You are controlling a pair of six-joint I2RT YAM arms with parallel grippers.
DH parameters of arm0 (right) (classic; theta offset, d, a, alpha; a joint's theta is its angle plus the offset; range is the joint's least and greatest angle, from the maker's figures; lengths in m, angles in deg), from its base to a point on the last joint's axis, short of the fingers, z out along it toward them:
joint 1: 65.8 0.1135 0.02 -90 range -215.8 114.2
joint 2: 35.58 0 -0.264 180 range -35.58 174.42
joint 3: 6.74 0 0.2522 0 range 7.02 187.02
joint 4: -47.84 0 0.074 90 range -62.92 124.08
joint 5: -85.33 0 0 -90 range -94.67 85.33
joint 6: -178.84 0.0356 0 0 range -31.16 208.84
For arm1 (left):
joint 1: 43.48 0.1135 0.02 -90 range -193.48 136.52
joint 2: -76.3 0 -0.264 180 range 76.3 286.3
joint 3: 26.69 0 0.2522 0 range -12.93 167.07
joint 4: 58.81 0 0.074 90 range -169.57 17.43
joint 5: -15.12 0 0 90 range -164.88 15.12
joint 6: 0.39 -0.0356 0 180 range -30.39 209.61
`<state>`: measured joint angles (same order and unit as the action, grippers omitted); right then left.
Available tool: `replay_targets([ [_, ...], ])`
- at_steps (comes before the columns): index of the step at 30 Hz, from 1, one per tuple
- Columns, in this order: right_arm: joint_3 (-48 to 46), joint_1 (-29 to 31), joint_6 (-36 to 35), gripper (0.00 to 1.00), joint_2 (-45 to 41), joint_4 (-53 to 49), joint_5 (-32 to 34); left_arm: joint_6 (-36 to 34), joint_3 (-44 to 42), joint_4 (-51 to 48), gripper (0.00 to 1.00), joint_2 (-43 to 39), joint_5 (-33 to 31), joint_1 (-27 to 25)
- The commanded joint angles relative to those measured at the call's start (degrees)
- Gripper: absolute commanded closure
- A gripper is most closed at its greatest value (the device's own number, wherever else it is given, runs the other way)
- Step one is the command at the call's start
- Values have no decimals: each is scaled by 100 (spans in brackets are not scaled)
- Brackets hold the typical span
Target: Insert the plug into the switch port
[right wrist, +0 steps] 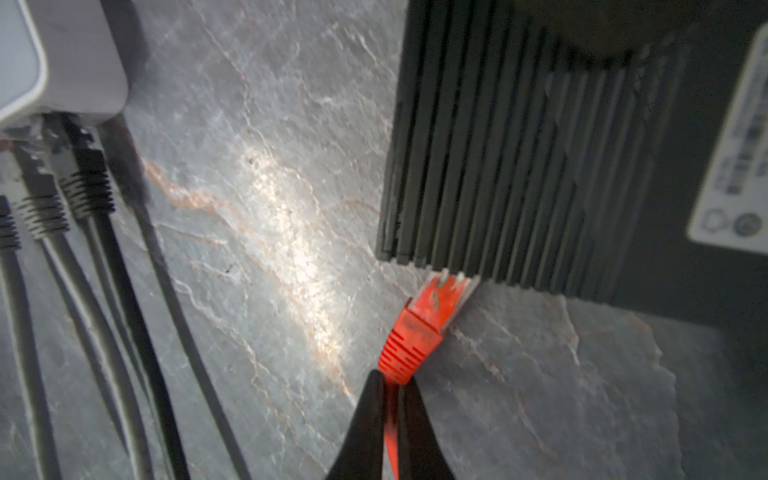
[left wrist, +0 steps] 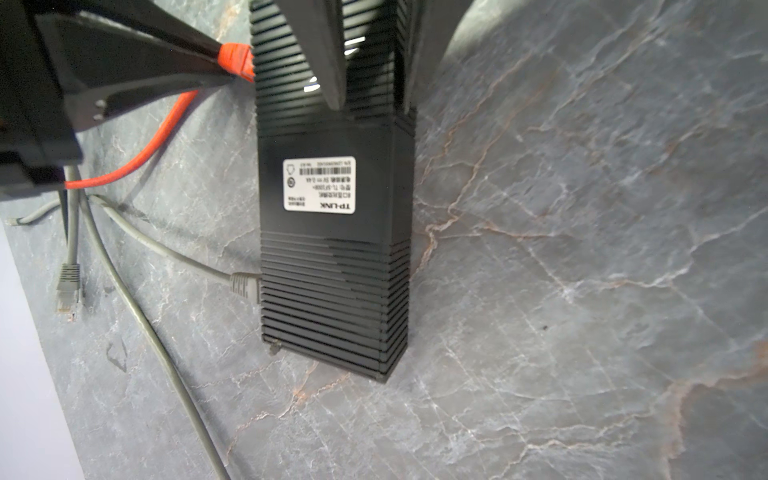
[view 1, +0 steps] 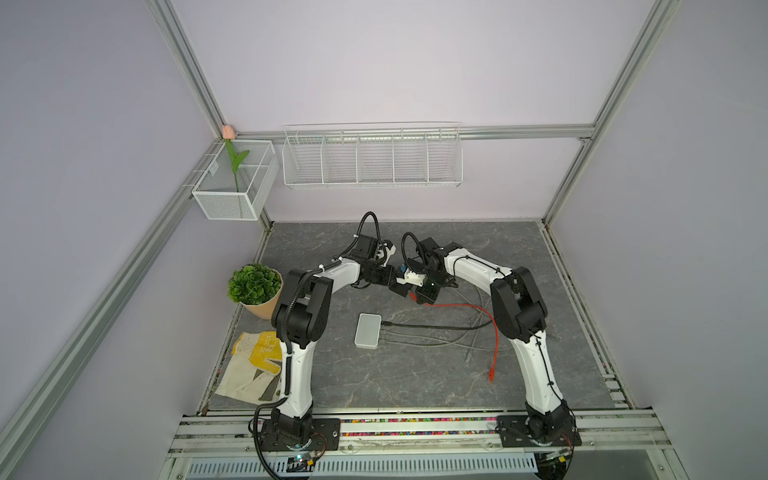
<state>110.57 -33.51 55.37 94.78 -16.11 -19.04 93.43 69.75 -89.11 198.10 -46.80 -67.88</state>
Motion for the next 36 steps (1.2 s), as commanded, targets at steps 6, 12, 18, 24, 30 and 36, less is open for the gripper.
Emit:
replay_targets([
  [6, -268, 82, -174, 90, -381, 1357, -897, -294, -183, -1244, 76, 329, 314, -217],
  [12, -458, 104, -114, 90, -489, 1363, -882, -382, -100, -1449, 75, 290, 164, -131],
  [18, -1021, -42, 169, 89, -879, 1575, -562, -337, -16, -1477, 70, 131, -7, 109],
  [24, -1271, -177, 442, 89, -1202, 1552, -130, -237, 259, -1561, 68, -23, -116, 243],
  [30, -1389, -300, 531, 89, -1339, 1516, 272, -173, 510, -1657, 66, -11, -196, 252],
  [36, -1424, -278, 495, 89, -1313, 1434, 114, -140, 626, -1684, 65, 51, -224, 252],
])
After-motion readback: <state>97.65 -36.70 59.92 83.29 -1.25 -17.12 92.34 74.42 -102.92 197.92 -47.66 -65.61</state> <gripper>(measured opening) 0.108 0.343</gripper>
